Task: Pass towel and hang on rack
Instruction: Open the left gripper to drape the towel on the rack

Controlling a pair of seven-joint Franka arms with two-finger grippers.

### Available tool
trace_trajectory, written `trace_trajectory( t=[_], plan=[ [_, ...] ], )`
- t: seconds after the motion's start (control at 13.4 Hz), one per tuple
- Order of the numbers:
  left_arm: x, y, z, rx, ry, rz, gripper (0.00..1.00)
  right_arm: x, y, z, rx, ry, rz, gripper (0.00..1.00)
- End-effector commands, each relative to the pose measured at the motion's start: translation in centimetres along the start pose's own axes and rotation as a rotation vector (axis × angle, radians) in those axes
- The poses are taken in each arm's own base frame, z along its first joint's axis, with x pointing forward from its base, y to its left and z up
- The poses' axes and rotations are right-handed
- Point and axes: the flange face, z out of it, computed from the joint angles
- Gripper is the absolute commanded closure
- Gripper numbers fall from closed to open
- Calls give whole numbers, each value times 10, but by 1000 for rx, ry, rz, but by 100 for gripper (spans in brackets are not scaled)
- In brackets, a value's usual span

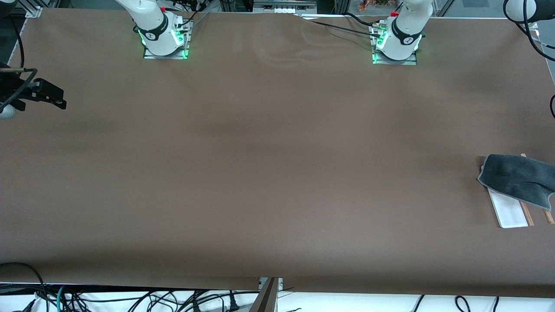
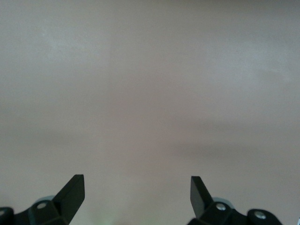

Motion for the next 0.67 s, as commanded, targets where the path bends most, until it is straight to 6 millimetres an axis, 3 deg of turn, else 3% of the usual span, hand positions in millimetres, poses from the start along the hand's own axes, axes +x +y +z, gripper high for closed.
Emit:
trace_trajectory(
  t=[0.0,0.3,0.6],
  plan=[
    [-2,-5,-6,26,2,4,0,2,1,-5,-3,6,-6,0],
    [7,-16,-23,49,-13,35,0,3,-1,-5,-3,6,-9,0],
    [39,-38,-57,92,-19,76,0,3,-1,-5,-2,6,-8,0]
  ],
)
